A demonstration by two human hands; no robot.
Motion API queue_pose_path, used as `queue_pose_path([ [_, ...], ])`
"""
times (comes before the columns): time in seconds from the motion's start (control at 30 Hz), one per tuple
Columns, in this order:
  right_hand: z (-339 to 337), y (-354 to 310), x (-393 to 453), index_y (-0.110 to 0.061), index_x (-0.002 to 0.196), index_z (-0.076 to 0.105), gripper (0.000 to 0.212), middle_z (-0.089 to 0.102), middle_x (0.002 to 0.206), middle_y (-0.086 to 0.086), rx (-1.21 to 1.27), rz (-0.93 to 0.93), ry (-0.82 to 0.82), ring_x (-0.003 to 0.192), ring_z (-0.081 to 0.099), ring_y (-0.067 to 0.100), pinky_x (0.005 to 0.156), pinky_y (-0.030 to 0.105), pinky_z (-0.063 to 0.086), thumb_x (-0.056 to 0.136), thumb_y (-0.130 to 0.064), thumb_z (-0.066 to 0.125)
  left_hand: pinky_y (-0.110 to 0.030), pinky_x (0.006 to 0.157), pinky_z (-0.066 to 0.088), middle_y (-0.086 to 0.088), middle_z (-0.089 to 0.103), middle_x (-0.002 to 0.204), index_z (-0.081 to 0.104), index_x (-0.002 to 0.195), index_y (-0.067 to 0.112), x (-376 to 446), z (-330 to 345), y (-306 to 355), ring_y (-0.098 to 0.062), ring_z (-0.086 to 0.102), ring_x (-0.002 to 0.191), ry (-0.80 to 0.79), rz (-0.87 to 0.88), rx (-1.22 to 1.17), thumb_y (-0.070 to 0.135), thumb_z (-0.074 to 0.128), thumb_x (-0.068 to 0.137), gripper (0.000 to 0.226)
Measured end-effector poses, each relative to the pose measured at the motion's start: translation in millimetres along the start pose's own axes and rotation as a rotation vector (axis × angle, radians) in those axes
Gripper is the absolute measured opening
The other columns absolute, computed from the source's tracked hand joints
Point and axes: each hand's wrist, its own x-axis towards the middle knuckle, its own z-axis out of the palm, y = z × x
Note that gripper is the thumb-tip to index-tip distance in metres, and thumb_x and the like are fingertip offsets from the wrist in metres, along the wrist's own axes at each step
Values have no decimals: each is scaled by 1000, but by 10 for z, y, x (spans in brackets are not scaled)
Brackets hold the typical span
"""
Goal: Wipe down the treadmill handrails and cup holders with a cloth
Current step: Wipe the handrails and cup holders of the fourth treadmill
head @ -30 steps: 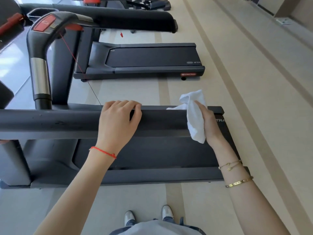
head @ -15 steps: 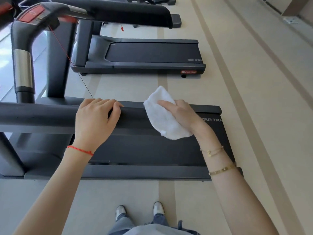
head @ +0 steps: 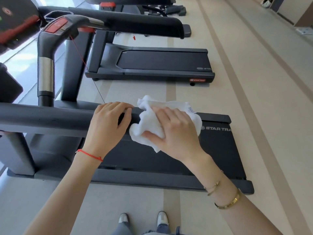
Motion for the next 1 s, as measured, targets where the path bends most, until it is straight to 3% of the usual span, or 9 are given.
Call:
queue_pose_path([
  [0.1,64,-218,170,-18,127,59,73,67,106,-2,-38,-47,-38,85,61,24,78,38,47,82,-73,45,-46,93,47,2,69,109,67,112,13,-58,-203,-164,-21,61,102,60,-2,-59,14,49,100,21],
  [0.27,250,-544,397,-17,125,59,82,67,97,-3,-79,-55,-53,74,59,22,70,36,48,78,-82,39,-53,98,44,-5,67,112,63,122,12,-257,-608,-852,-26,59,108,137,-48,6,12,49,100,26],
  [0.43,610,-1166,670,-15,121,60,81,65,89,0,-135,-77,-8,70,55,22,67,36,47,81,-82,36,-51,103,41,-9,64,117,54,130,14,-431,-974,-1716,-28,54,113,204,-196,59,11,47,99,32],
  [0.53,838,-1593,845,-14,120,61,79,63,87,1,-166,-74,32,69,54,22,65,35,45,84,-79,33,-54,104,40,-11,65,117,59,126,12,-411,-1106,-2128,-32,56,114,197,-214,96,14,46,100,29],
  [0.67,1153,-2257,1112,-14,114,61,76,61,84,2,-216,-40,75,70,53,21,65,34,44,89,-76,26,-51,109,35,-11,71,107,69,111,7,-357,-1183,-2458,-35,61,100,165,-177,170,12,44,101,27],
  [0.73,1272,-2469,1184,-14,112,62,70,61,83,2,-242,-21,124,69,53,22,65,34,43,93,-72,27,-51,104,39,-8,73,102,71,104,8,-339,-1219,-2550,-32,64,93,144,-131,158,10,45,101,27],
  [0.9,1328,-2328,1044,-13,114,66,57,63,85,3,-260,-29,263,72,55,23,69,35,46,99,-58,35,-41,96,41,0,73,88,72,92,14,-324,-1295,-2703,-24,65,83,130,-40,133,19,42,101,31],
  [1.0,1270,-2155,927,-13,99,68,48,62,78,2,-272,79,336,70,54,24,72,35,45,99,-52,40,-36,93,35,2,71,86,70,90,16,-351,-1275,-2738,-23,62,82,144,-6,146,21,41,101,32],
])
